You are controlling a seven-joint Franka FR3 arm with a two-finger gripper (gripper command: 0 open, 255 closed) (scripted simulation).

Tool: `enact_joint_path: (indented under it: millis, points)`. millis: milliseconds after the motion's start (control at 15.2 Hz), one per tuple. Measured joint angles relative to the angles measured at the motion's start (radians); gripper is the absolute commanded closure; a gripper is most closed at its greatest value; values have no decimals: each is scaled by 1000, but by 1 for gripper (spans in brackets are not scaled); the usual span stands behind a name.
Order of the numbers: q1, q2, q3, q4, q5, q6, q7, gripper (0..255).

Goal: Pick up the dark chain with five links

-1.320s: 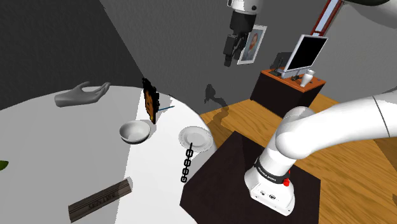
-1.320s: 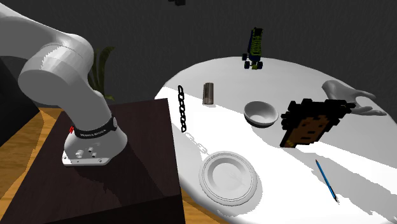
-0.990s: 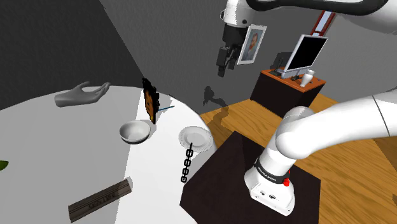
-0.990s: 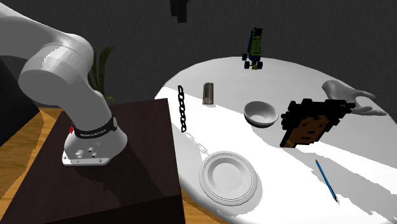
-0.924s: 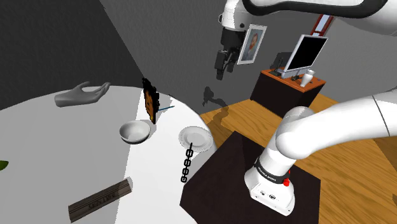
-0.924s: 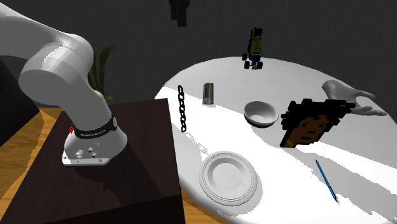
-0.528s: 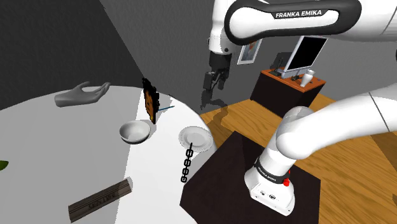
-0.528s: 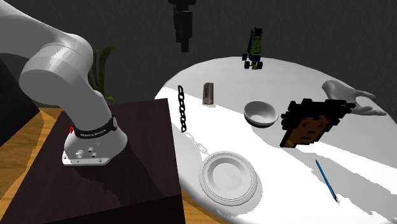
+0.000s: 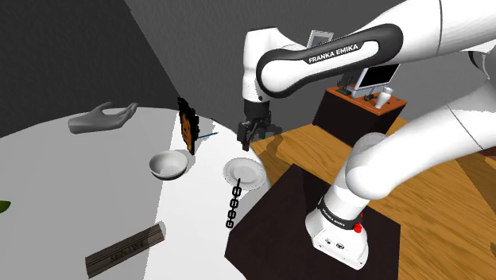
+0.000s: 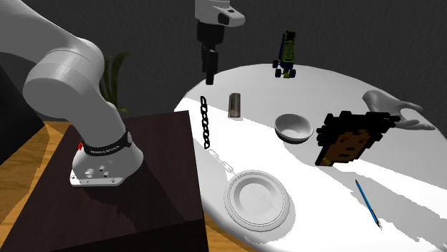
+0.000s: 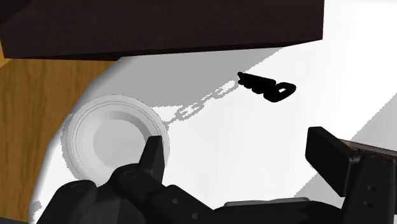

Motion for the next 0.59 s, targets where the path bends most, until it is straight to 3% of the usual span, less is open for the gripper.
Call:
enact_joint_path:
  millis: [594]
  points:
    - [24, 293, 93, -53, 51, 290, 130, 0]
